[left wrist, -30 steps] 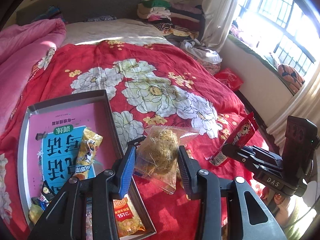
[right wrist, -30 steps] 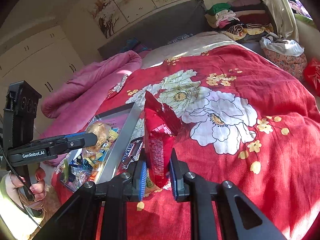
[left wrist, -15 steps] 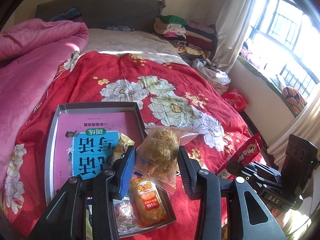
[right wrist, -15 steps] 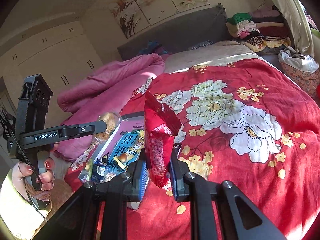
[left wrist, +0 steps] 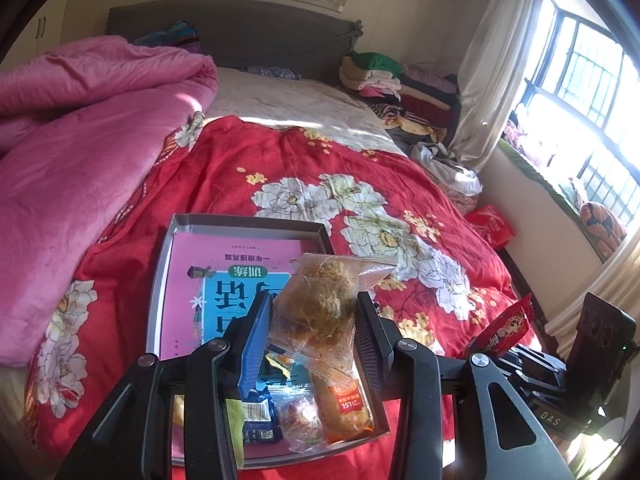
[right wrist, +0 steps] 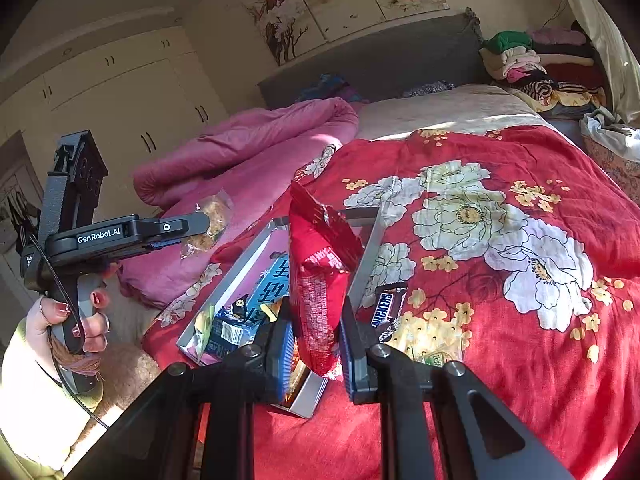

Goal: Organize snacks
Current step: 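Carry the pastry bag and red bar over the tray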

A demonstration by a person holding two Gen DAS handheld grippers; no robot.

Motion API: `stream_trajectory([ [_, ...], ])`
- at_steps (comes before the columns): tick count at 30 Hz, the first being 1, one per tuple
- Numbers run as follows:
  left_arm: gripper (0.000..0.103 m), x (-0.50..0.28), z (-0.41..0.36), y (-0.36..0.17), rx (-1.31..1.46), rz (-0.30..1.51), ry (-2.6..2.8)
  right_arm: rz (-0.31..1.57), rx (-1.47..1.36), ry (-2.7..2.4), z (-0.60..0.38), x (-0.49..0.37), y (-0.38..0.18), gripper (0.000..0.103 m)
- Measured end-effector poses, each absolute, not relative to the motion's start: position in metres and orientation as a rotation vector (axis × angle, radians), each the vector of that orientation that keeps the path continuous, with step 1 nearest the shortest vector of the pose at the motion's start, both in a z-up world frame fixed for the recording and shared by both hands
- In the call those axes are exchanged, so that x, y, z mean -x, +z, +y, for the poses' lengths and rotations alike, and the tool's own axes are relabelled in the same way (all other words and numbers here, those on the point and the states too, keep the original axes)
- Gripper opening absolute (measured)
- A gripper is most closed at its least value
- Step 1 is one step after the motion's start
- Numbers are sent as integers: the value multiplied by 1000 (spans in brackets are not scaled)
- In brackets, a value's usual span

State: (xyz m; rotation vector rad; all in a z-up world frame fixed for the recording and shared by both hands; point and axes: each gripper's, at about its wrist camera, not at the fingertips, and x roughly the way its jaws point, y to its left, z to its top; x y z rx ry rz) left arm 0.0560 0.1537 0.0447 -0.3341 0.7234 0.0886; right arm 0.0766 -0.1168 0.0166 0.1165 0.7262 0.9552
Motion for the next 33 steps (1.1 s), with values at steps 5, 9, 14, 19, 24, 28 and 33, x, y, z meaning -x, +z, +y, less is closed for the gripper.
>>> stream_trajectory([
  [5,44,-43,166,47,327,720,127,730,-108,982,-106,-71,17,20],
  [9,44,-33,178,49,329,712,163,731,-96,1002,-97,-66,18,20],
  [14,43,-21,190,48,327,707,201,739,-83,1023,-87,-59,18,21],
  [19,44,-10,202,43,335,712,225,739,-66,1034,-80,-54,18,21],
  [24,44,-3,209,38,340,718,240,747,-49,1043,-70,-50,17,20],
  [28,43,2,211,35,339,723,246,755,-29,1050,-61,-47,15,20],
  [33,44,0,209,29,343,731,234,779,-29,1064,-54,-44,10,21],
])
